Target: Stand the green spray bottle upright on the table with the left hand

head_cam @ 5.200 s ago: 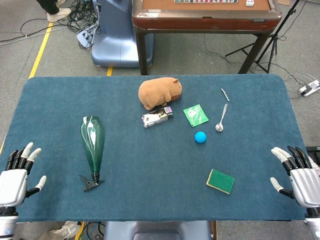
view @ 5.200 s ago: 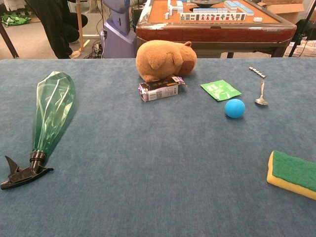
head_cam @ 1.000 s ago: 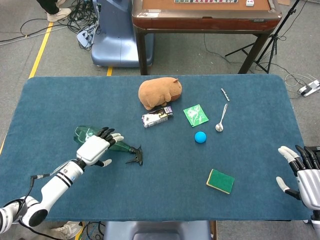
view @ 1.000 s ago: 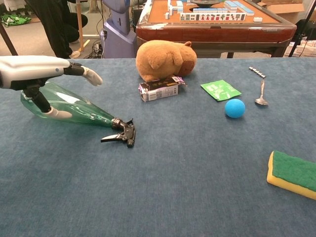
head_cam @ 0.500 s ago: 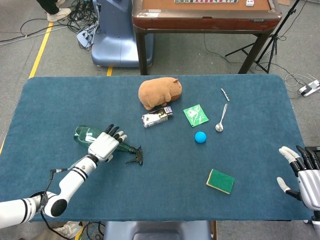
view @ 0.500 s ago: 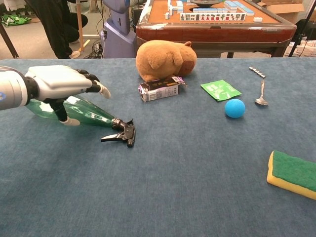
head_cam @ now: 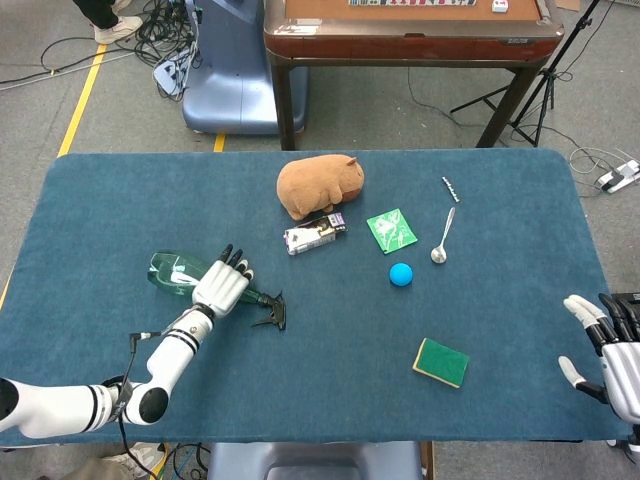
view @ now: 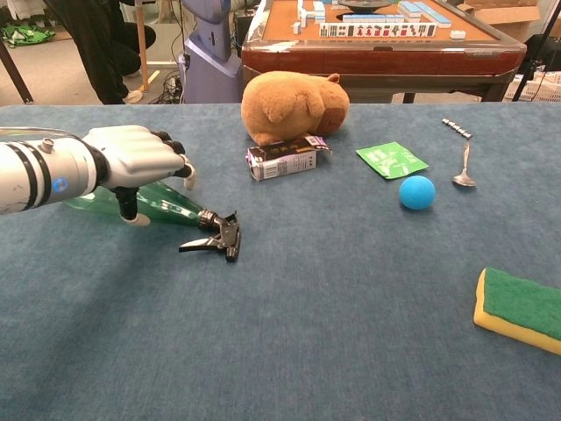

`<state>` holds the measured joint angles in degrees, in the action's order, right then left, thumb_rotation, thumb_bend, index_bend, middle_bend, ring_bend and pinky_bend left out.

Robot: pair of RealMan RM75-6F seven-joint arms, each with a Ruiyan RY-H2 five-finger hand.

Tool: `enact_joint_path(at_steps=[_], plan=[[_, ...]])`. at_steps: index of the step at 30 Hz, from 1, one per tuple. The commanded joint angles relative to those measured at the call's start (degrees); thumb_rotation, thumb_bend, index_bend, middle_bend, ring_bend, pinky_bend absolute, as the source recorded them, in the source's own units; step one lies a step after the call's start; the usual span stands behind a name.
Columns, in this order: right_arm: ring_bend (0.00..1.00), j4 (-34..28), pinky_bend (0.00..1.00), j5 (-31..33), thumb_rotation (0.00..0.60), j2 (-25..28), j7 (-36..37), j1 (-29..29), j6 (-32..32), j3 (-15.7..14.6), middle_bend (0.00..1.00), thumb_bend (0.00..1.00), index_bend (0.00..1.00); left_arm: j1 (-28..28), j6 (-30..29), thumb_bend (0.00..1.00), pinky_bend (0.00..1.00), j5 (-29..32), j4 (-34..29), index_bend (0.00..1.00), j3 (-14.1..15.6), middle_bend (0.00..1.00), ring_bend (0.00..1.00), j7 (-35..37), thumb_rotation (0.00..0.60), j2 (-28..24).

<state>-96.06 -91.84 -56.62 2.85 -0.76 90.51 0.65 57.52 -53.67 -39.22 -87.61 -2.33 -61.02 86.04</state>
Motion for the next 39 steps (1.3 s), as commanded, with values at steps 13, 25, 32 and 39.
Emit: enact_joint_path(at_steps=[13, 25, 32, 39], plan=[[0.04, 0.08, 0.02, -0.18, 0.6, -0.02, 0.22, -0.13, 0.16, -0.01, 0.19, 0.29, 0.17, -0.13, -3.16, 0.28, 0.0, -1.73, 4.44, 0.42, 1.32, 0.43, 0.17, 2.13, 0.6, 1.8], [0.04, -0.19, 0.02, -0.64, 0.6, -0.05, 0.1, -0.49, 0.83, -0.09, 0.19, 0.29, 0.17, -6.98, 0.46, 0.28, 0.0, -11.52, -4.13, 0.45, -9.22, 0.47, 0.2, 38.31, 0.6, -7.86], [0.04, -0.3, 0.02, -0.83, 0.6, -0.12, -0.13, -0.47, 0.85, -0.08, 0.19, 0.29, 0.17, -13.17, 4.26, 0.28, 0.0, -18.89, -7.22, 0.44, -17.47, 0.45, 0.2, 69.65, 0.6, -12.51], [0.04, -0.48, 0.02, -1.04, 0.6, -0.21, -0.31, -0.48, 0.87, -0.13, 0.19, 0.29, 0.17, -16.41, 4.97, 0.28, 0.0, -23.79, -3.71, 0.41, -19.87, 0.45, 0.18, 88.97, 0.6, -10.2]])
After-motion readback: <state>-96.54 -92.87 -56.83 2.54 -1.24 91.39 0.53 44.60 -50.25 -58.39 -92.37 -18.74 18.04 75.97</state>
